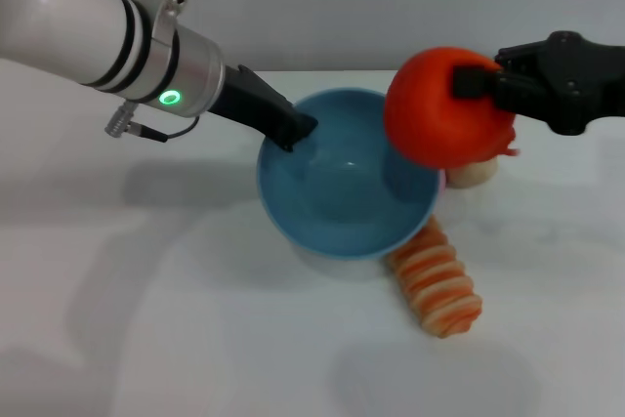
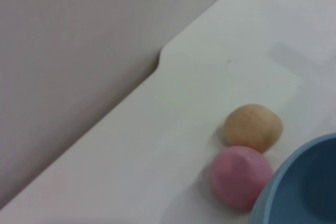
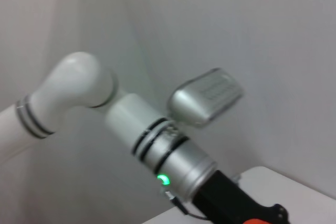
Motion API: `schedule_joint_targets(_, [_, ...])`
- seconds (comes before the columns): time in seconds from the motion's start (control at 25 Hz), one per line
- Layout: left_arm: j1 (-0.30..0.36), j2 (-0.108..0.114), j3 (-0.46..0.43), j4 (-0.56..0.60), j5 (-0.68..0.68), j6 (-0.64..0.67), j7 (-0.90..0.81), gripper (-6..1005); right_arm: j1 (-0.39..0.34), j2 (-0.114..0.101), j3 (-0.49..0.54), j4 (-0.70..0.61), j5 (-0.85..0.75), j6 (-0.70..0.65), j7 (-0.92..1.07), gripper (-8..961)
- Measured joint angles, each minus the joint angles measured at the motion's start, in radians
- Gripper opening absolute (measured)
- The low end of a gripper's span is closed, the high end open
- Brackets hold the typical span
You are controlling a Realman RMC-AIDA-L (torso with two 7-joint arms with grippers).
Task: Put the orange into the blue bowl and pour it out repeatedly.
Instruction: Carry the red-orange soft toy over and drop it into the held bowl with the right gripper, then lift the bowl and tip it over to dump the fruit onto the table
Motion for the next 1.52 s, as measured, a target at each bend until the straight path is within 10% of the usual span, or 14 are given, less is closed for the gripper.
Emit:
schedule_joint_targets(0.68, [-0.001, -0.006, 0.081, -0.005, -0.013, -0.021, -0.007, 1, 0.079, 0.005, -0.025, 0.208, -0.054, 0.149, -0.010, 222])
schedule_joint_targets(1.24, [0.042, -0.003, 0.089, -0.006, -0.011, -0.283, -0.001, 0, -0.113, 0.009, 0.271, 0.186, -0.028, 0.211, -0.263, 544])
schedule_joint_targets(1.52, [0.057, -0.003, 0.190, 0.014, 0.044, -0.439, 0.047, 0, -0.179, 0.014, 0.358, 0.375, 0.139, 0.246, -0.564, 691])
